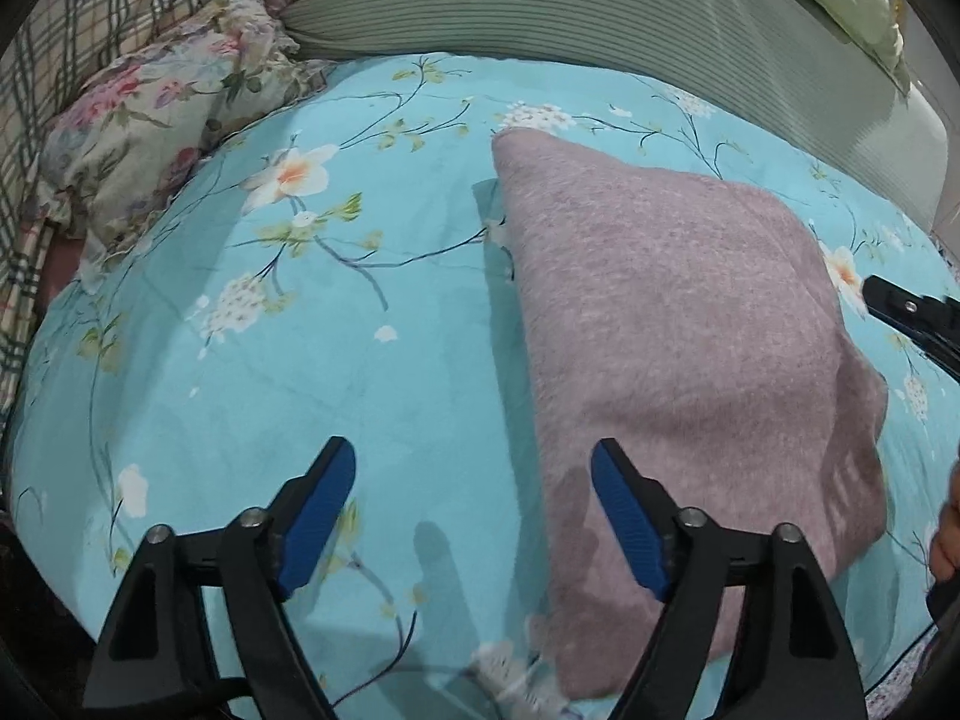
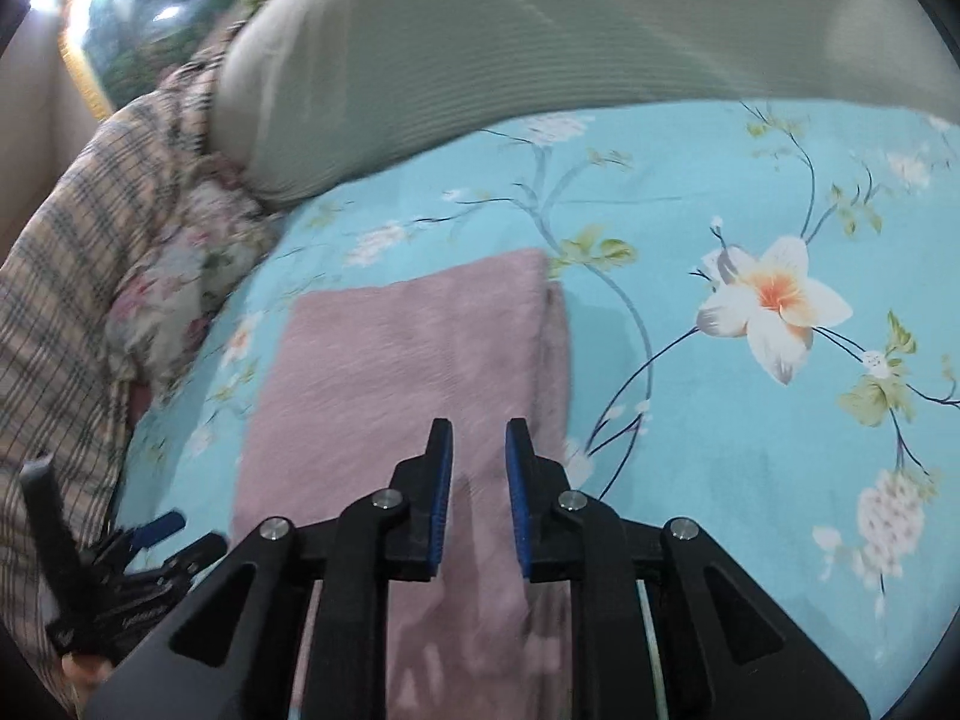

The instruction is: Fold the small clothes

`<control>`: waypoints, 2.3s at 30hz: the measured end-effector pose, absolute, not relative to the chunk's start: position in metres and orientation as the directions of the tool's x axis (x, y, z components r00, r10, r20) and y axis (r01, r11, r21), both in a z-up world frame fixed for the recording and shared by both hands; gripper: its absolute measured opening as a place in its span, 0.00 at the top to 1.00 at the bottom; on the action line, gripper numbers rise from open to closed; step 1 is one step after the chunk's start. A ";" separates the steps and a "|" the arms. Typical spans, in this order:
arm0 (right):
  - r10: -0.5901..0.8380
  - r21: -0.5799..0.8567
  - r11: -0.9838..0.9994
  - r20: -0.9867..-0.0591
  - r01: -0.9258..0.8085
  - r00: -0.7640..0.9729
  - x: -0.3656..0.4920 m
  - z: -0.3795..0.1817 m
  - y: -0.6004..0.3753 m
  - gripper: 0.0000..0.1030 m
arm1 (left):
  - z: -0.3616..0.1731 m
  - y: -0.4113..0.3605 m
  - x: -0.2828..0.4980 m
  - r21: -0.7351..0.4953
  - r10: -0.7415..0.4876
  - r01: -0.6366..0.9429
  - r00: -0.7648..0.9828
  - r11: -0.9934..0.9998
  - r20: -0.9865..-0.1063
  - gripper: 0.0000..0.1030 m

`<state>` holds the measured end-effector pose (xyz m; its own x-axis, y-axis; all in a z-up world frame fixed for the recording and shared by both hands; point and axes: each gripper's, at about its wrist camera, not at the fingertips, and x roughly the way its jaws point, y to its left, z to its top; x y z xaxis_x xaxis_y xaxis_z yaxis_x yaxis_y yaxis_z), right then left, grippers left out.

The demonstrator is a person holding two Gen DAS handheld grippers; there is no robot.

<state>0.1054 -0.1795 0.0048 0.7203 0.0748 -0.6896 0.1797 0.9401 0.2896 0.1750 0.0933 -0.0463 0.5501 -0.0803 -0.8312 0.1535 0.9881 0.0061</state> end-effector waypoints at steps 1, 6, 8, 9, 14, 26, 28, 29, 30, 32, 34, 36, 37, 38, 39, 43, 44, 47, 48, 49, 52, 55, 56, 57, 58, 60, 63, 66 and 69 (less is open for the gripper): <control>0.085 0.285 0.945 -0.689 0.161 0.719 0.099 0.007 -0.173 0.67 | -0.046 0.095 0.171 0.009 -0.078 0.154 0.550 0.988 -0.831 0.20; 0.095 0.246 0.962 -0.702 0.116 0.705 0.066 0.003 -0.147 0.49 | -0.051 0.098 0.145 0.053 -0.056 0.184 0.540 0.981 -0.840 0.19; 0.090 0.220 0.970 -0.717 0.102 0.691 0.051 -0.001 -0.137 0.49 | -0.056 0.101 0.132 0.069 -0.046 0.196 0.528 0.978 -0.848 0.19; 0.083 0.204 0.974 -0.724 0.098 0.685 0.041 -0.003 -0.132 0.48 | -0.059 0.102 0.126 0.076 -0.039 0.197 0.524 0.977 -0.851 0.19; 0.048 0.130 0.989 -0.755 0.076 0.655 0.009 -0.014 -0.112 0.25 | -0.068 0.108 0.098 0.100 -0.022 0.218 0.498 0.971 -0.867 0.19; 0.049 0.074 0.997 -0.785 0.014 0.618 -0.022 -0.001 -0.089 0.17 | -0.016 0.096 0.069 0.109 -0.082 0.288 0.579 0.951 -0.811 0.18; 0.039 0.056 0.998 -0.767 0.006 0.641 -0.025 0.010 -0.086 0.08 | -0.003 0.093 0.067 0.123 -0.085 0.294 0.605 0.948 -0.792 0.16; 0.036 0.050 0.999 -0.760 0.003 0.649 -0.026 0.014 -0.086 0.04 | 0.002 0.092 0.066 0.130 -0.086 0.298 0.616 0.945 -0.783 0.15; 0.031 0.042 0.999 -0.751 0.001 0.659 -0.027 0.018 -0.085 0.04 | 0.004 0.090 0.065 0.133 -0.087 0.300 0.621 0.945 -0.779 0.15; 0.026 0.033 0.999 -0.747 -0.002 0.664 -0.026 0.020 -0.086 0.04 | 0.000 0.089 0.068 0.146 -0.073 0.295 0.621 0.944 -0.781 0.13; 0.023 0.032 0.999 -0.758 0.002 0.652 -0.022 0.015 -0.087 0.04 | -0.008 0.087 0.073 0.146 -0.063 0.294 0.601 0.945 -0.797 0.12; 0.020 0.031 1.000 -0.769 0.006 0.639 -0.018 0.009 -0.087 0.04 | -0.018 0.086 0.081 0.136 -0.063 0.300 0.569 0.944 -0.820 0.12; 0.019 0.031 0.999 -0.776 0.008 0.631 -0.016 0.005 -0.087 0.04 | -0.021 0.085 0.083 0.138 -0.056 0.299 0.559 0.944 -0.827 0.12; 0.019 0.033 0.999 -0.782 0.011 0.623 -0.014 0.001 -0.086 0.04 | -0.025 0.084 0.086 0.149 -0.042 0.294 0.554 0.944 -0.831 0.12; 0.019 0.034 0.999 -0.786 0.013 0.618 -0.012 -0.001 -0.086 0.04 | -0.028 0.084 0.088 0.158 -0.031 0.290 0.554 0.944 -0.832 0.12; 0.027 0.040 0.999 -0.798 0.008 0.602 -0.005 -0.009 -0.086 0.04 | -0.032 0.081 0.092 0.186 -0.003 0.278 0.564 0.942 -0.826 0.12; 0.029 0.041 0.999 -0.800 0.006 0.600 -0.004 -0.010 -0.085 0.04 | -0.032 0.081 0.094 0.185 -0.003 0.277 0.564 0.943 -0.826 0.12; 0.031 0.038 0.999 -0.801 -0.001 0.598 0.001 -0.011 -0.084 0.04 | -0.032 0.081 0.097 0.185 0.000 0.269 0.566 0.945 -0.824 0.12; 0.032 0.038 0.999 -0.802 -0.003 0.597 0.003 -0.011 -0.084 0.04 | -0.032 0.082 0.098 0.185 0.002 0.266 0.566 0.946 -0.824 0.12; 0.033 0.039 0.999 -0.802 -0.002 0.596 0.004 -0.012 -0.085 0.04 | -0.032 0.082 0.099 0.182 0.000 0.266 0.566 0.946 -0.824 0.12; 0.033 0.044 0.999 -0.805 0.003 0.593 0.010 -0.013 -0.086 0.04 | -0.031 0.082 0.102 0.178 -0.005 0.266 0.568 0.947 -0.823 0.12; 0.034 0.046 0.999 -0.804 0.005 0.594 0.017 -0.013 -0.088 0.04 | -0.029 0.080 0.105 0.176 -0.010 0.267 0.574 0.947 -0.819 0.12; 0.035 0.047 0.999 -0.803 0.005 0.595 0.020 -0.013 -0.089 0.04 | -0.028 0.079 0.106 0.176 -0.012 0.268 0.578 0.947 -0.816 0.12; 0.035 0.047 0.999 -0.802 0.004 0.596 0.022 -0.012 -0.089 0.04 | -0.027 0.079 0.107 0.177 -0.013 0.269 0.581 0.947 -0.814 0.12; 0.036 0.047 0.999 -0.802 0.003 0.597 0.024 -0.012 -0.090 0.04 | -0.026 0.078 0.108 0.179 -0.013 0.269 0.583 0.946 -0.812 0.12; 0.036 0.043 0.999 -0.799 -0.003 0.600 0.028 -0.010 -0.090 0.04 | -0.024 0.077 0.110 0.180 -0.013 0.268 0.589 0.947 -0.808 0.12; 0.032 0.037 0.999 -0.797 -0.004 0.603 0.032 -0.007 -0.089 0.04 | -0.021 0.076 0.114 0.181 -0.012 0.264 0.595 0.947 -0.804 0.12; 0.030 0.033 0.999 -0.797 -0.006 0.603 0.039 -0.005 -0.092 0.04 | -0.020 0.076 0.117 0.176 -0.012 0.257 0.597 0.950 -0.802 0.12; 0.025 0.032 1.000 -0.797 0.001 0.603 0.045 -0.003 -0.096 0.04 | -0.019 0.076 0.121 0.173 -0.008 0.247 0.596 0.953 -0.803 0.12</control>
